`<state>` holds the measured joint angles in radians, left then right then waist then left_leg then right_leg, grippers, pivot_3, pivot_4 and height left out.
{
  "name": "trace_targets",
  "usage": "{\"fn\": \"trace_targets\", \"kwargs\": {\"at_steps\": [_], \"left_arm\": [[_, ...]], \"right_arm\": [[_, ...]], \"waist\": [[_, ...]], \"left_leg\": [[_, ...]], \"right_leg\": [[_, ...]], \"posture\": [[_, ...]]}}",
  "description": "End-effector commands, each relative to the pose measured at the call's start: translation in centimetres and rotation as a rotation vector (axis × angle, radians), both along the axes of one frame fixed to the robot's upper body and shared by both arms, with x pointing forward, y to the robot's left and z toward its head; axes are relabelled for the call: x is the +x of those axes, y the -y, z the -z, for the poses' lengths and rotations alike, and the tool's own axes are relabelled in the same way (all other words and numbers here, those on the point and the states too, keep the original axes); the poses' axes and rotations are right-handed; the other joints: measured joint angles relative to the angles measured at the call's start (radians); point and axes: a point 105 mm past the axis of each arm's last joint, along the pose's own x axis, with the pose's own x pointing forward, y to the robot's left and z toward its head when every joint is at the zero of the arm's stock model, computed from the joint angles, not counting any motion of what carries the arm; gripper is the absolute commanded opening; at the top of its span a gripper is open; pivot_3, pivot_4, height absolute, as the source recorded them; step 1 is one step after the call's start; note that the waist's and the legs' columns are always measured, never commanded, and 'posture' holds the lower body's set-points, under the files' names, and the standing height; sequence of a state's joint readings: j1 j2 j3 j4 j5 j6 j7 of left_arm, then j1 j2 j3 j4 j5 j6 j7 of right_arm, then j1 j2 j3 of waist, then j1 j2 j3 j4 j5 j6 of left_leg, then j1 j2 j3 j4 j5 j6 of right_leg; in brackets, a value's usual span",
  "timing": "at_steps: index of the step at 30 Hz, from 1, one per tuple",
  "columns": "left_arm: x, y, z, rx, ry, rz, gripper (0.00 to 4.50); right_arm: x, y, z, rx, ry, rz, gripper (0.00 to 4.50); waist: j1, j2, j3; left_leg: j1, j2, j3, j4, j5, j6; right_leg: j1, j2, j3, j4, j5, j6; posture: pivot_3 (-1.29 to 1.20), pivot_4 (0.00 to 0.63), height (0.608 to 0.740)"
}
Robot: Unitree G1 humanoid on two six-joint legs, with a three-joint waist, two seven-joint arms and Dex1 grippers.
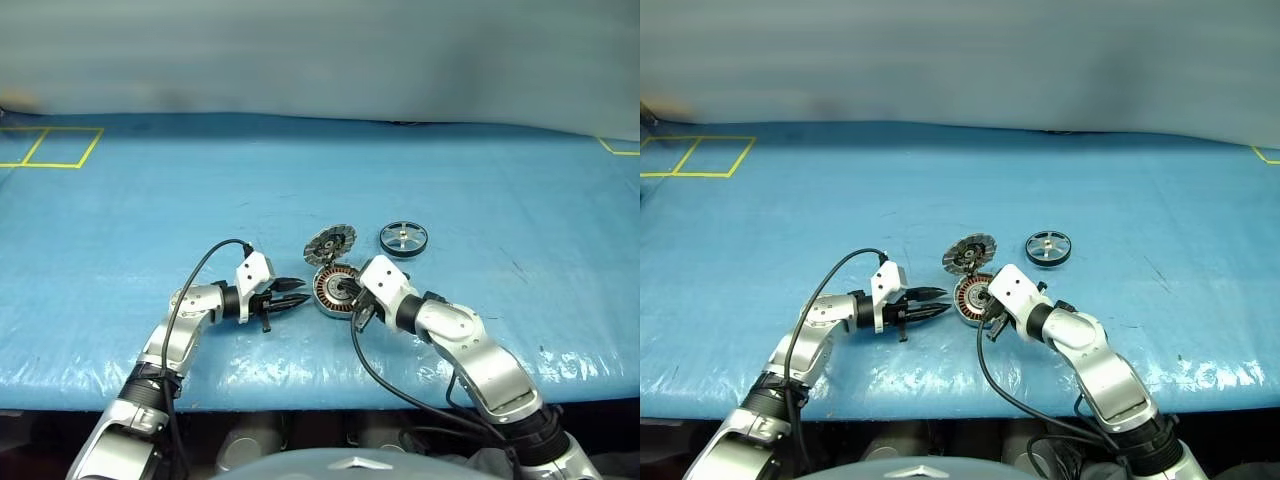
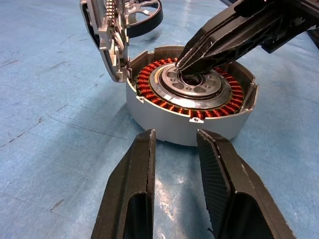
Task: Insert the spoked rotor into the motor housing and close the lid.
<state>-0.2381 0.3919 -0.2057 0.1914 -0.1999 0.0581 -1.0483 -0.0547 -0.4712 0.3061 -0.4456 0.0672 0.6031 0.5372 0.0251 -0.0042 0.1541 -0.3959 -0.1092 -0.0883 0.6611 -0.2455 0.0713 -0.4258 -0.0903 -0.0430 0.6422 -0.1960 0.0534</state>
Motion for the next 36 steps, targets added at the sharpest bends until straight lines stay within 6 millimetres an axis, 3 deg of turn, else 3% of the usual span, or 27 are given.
{"fn": "trace_targets", "kwargs": {"at_steps": [1,13,18,20,25,33,36], "left_arm": [[0.0,0.0,-0.6,-0.016,0.029,0.005,1.38],[0.0,0.0,-0.3,-0.020,0.026,0.005,1.38],[0.1,-0.4,-0.4,-0.035,0.026,0.003,1.38],[0.0,-0.7,-0.5,-0.045,0.029,0.003,1.38],[-0.2,-1.5,-0.7,-0.054,0.032,-0.010,1.38],[-0.3,-1.8,-0.2,-0.050,0.028,-0.031,1.38],[-0.4,-1.7,0.0,-0.051,0.025,-0.035,1.38]], "right_arm": [[-0.6,0.4,0.3,-0.006,-0.040,0.000,0.03],[0.1,0.3,-3.4,0.071,0.080,0.010,0.03],[2.0,3.1,-4.2,0.045,0.139,0.127,0.03],[3.2,5.2,-3.9,0.002,0.147,0.225,0.03],[5.6,8.8,-4.4,-0.074,0.195,0.381,1.26],[7.9,8.9,-5.6,-0.073,0.198,0.359,1.26],[8.4,8.8,-5.0,-0.110,0.167,0.317,1.26]], "waist": [[0.000,0.000,0.000],[0.003,0.000,0.001],[0.003,0.000,0.001],[0.003,0.000,0.001],[0.001,0.000,0.001],[-0.007,0.000,0.001],[-0.006,0.000,0.001]], "left_leg": [[0.000,0.000,0.000,0.000,0.000,0.000],[-0.001,0.000,0.000,0.000,0.000,0.000],[-0.001,0.000,0.000,0.000,0.000,0.000],[-0.001,0.000,0.000,0.000,0.000,0.000],[-0.001,0.000,0.001,-0.001,0.000,0.000],[-0.001,0.000,0.002,-0.001,0.001,0.000],[-0.001,0.000,0.002,-0.001,0.001,0.000]], "right_leg": [[0.000,0.000,0.000,0.000,0.000,0.000],[-0.001,0.000,0.000,0.000,0.000,0.000],[-0.001,0.000,0.000,0.000,0.000,0.000],[-0.001,0.000,0.000,0.000,0.000,0.000],[-0.001,0.000,0.000,0.000,0.002,-0.003],[-0.002,0.000,0.001,0.000,0.003,-0.005],[-0.002,-0.001,0.001,0.000,0.003,-0.005]], "posture": [[0.00,0.150,0.740],[0.00,0.150,0.740],[0.00,0.150,0.740],[0.00,0.150,0.740],[0.00,0.150,0.740],[0.00,0.150,0.740],[0.00,0.150,0.740]]}}
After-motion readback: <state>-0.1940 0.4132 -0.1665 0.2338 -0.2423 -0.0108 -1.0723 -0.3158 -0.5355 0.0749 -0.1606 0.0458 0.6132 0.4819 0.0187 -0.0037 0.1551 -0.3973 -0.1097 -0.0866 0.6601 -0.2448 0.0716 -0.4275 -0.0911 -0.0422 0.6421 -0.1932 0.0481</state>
